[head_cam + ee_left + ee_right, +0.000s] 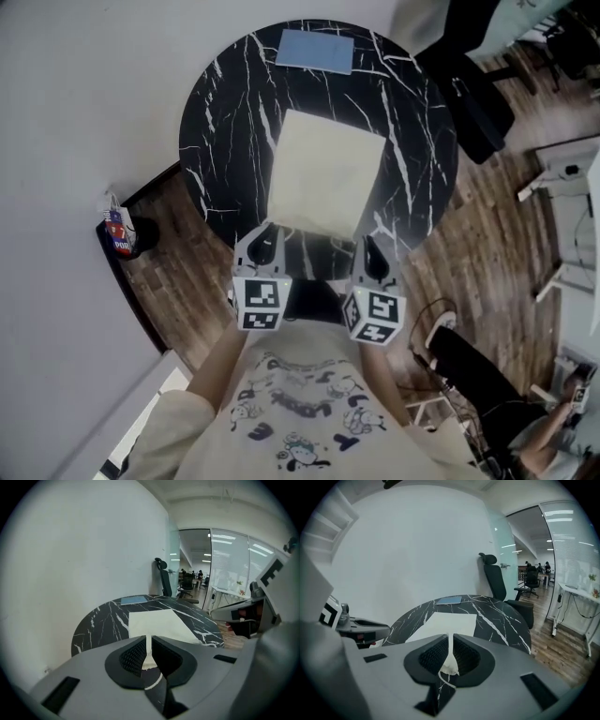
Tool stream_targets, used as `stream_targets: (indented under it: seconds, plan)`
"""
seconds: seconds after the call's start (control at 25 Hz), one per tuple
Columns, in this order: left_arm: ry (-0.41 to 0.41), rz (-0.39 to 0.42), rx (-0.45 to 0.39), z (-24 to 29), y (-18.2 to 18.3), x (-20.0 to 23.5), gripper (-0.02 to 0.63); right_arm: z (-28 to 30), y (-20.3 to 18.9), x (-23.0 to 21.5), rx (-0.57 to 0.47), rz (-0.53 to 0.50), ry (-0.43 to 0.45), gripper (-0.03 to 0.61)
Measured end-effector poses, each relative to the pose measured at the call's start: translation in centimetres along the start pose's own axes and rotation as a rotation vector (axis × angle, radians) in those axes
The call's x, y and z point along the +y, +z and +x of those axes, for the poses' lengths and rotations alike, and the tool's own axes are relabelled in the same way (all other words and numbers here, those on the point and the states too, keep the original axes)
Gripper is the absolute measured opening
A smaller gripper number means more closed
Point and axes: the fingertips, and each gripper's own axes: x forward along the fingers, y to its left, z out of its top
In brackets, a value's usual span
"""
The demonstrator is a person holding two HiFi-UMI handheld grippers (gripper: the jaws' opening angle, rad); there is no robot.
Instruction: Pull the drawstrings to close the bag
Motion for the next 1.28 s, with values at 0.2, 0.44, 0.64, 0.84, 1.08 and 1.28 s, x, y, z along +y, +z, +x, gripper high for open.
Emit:
stream_targets:
  seconds: [0.2, 0.44, 0.64, 0.84, 1.08, 1.28]
  plan:
    - [-0.007, 0.008, 0.106, 1.6, -2.6, -0.3, 0.142, 1.1, -0.9, 0.2, 0.045, 0.007, 0.022, 0.021]
    - [-0.020, 0.001, 0.179, 4.3, -3.5, 0.9, 0.211, 2.0, -1.7, 0.5, 0.078, 0.033, -0.002, 0.021]
    - [-0.078, 0.004, 0.289, 7.1, -5.4, 1.1, 0.253, 2.3, -2.4, 1.1, 0.098, 0.046, -0.031, 0.021]
    - [-0.113, 0.014, 0.375, 8.1, -7.6, 0.9, 0.258, 2.5, -3.1, 1.8, 0.118, 0.052, -0.046, 0.021]
    - [-0.130, 0.002, 0.418, 7.3, -9.3, 1.7, 0.258, 2.8, -3.6, 2.4, 0.134, 0.050, -0.058, 0.021]
    - [-0.162, 0.001, 0.463, 7.0, -10.0, 2.0, 0.209, 2.9, -3.6, 2.6, 0.141, 0.045, -0.068, 0.021]
